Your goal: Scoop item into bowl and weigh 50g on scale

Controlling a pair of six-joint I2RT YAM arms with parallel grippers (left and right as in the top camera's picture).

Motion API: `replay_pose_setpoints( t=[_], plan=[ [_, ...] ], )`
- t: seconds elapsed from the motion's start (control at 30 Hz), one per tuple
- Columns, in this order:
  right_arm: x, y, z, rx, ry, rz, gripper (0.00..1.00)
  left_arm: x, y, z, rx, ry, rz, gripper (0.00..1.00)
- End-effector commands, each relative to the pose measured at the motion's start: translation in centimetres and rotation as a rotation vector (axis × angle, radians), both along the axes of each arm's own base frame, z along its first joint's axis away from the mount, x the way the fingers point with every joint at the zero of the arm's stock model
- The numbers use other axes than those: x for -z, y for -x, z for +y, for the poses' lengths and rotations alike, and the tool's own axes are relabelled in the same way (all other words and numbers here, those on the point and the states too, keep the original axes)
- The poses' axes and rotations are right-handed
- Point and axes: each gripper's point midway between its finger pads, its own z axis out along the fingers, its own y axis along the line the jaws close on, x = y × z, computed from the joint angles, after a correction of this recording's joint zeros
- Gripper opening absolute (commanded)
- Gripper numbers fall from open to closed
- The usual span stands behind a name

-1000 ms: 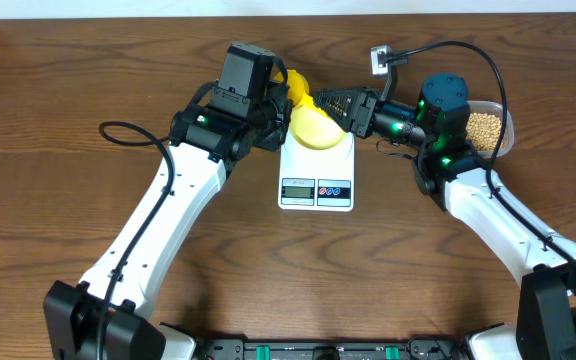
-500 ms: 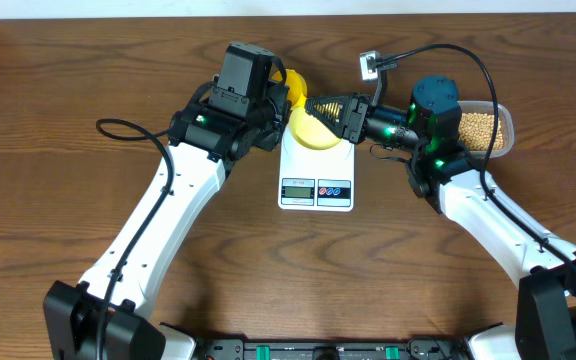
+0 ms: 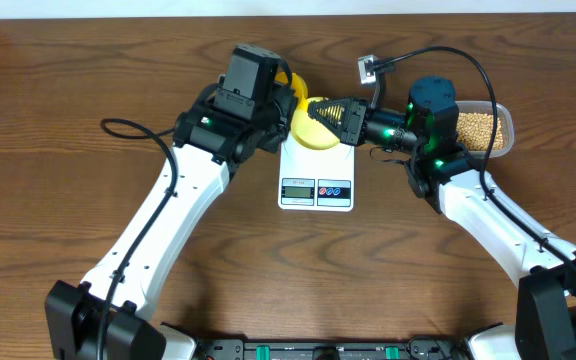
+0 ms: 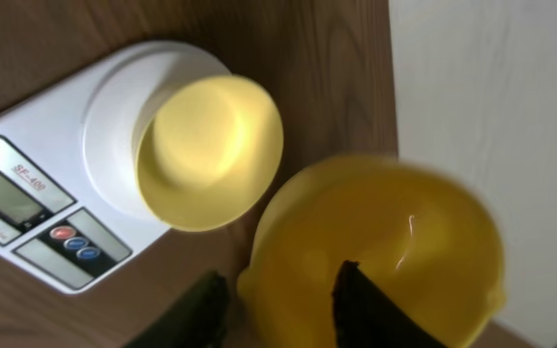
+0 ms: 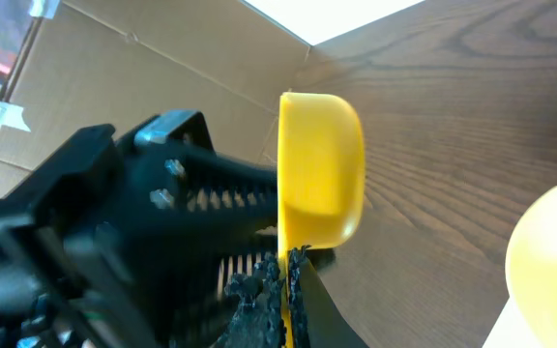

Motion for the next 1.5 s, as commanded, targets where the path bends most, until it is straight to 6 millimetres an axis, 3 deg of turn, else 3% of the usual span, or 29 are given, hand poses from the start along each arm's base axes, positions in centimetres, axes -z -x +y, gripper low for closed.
replay_pose_setpoints(
  t=[0.0,0.07,0.27,0.33,0.53,0.67,0.77,0.97,1.07,1.27,1.47],
  plan=[
    [-0.7,-0.4,0.0,0.017,0.006,-0.037,0.01,0.1,0.1,-0.3,0.021,-0.002,0.003,0.56],
    [-0.6,-0.9,-0.6,0.039,0.014,-0.040,0.01,0.1,0.0,-0.1,0.016,-0.001,0.002,0.56],
    [3.0,-3.3,-5.2,0.176,0.151,0.011,0.01,-0.2,-0.6,0.6,-0.005,0.005,-0.010,0.56],
    [3.3,-4.0,-6.7,0.206,0.159,0.020,0.01,-0.7,-1.0,0.8,0.012,0.012,-0.034,0.56],
    [0.4,-5.5,-9.5,0.218,0.119,-0.012,0.01,-4.3,-2.5,0.9,0.232,-0.070,-0.276,0.55],
    [-1.1,-6.2,-11.2,0.222,0.213,-0.015,0.01,-6.7,-3.2,3.9,0.293,-0.198,-0.414,0.55],
    [-1.5,-6.4,-13.7,0.278,0.362,0.021,0.01,-7.8,-3.1,6.3,0.336,-0.309,-0.476,0.55],
    [-1.9,-5.4,-17.6,0.332,0.563,0.075,0.01,-8.0,-1.7,8.8,0.461,-0.487,-0.512,0.56],
    [-1.7,-4.8,-19.4,0.353,0.619,0.111,0.01,-7.2,-0.6,8.0,0.622,-0.577,-0.537,0.55],
    [-0.5,-3.6,-21.5,0.351,0.679,0.167,0.01,-3.6,3.0,4.5,0.891,-0.628,-0.464,0.56],
    [-0.5,-3.9,-21.9,0.372,0.693,0.162,0.01,2.6,6.4,0.0,1.101,-0.596,-0.348,0.52]
  ],
)
